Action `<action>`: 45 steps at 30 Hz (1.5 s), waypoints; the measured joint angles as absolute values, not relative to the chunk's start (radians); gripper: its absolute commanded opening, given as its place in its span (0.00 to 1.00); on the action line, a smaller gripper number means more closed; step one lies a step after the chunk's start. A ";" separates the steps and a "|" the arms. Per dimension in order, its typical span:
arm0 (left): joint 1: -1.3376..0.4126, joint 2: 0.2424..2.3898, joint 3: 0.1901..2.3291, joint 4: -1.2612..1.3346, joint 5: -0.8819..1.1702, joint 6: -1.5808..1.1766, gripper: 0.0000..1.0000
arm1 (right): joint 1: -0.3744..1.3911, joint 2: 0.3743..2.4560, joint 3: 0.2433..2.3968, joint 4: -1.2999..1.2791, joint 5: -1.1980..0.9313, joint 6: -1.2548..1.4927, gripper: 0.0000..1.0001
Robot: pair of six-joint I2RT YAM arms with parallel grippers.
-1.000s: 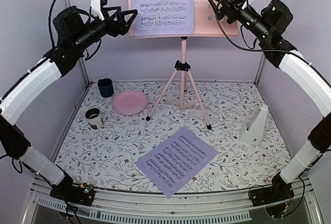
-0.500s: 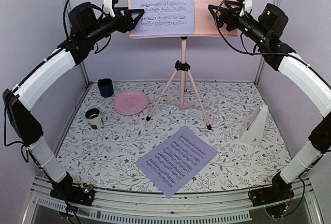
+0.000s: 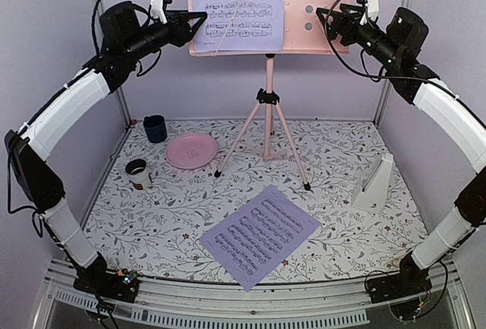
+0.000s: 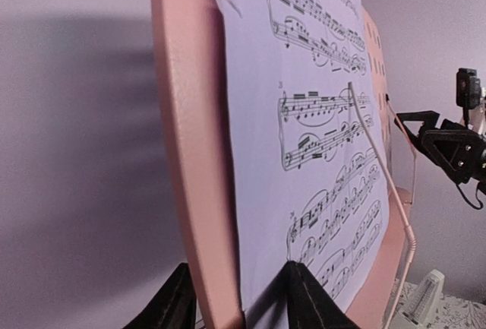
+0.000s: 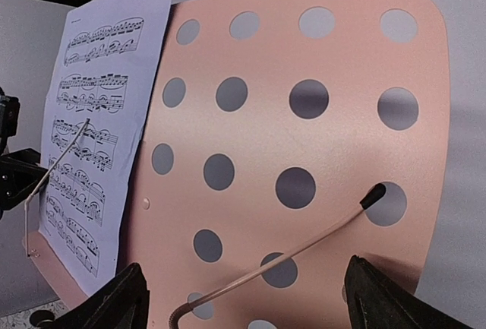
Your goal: Set up the instrument practice props
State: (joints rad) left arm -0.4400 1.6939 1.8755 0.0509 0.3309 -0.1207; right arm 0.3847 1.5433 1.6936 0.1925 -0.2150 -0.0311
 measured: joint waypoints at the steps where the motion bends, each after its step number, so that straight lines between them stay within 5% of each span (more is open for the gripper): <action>1: -0.440 1.694 1.877 0.048 0.332 -0.121 0.42 | 0.383 1.542 1.693 0.192 -0.215 -0.028 0.91; 18: -0.435 1.657 1.832 0.043 0.365 -0.113 0.23 | 0.358 1.531 1.689 0.187 -0.206 -0.015 0.91; 22: -0.435 1.654 1.831 0.039 0.372 -0.118 0.37 | 0.356 1.530 1.689 0.186 -0.201 -0.009 0.91; 26: -0.426 1.653 1.826 0.046 0.352 -0.109 0.72 | 0.352 1.526 1.687 0.185 -0.198 0.006 0.91; 28: -0.421 1.647 1.813 0.051 0.343 -0.111 0.81 | 0.351 1.523 1.686 0.184 -0.198 0.009 0.91; 45: -0.370 1.291 1.320 0.093 0.199 -0.175 0.84 | 0.350 1.301 1.491 0.062 -0.242 0.035 0.89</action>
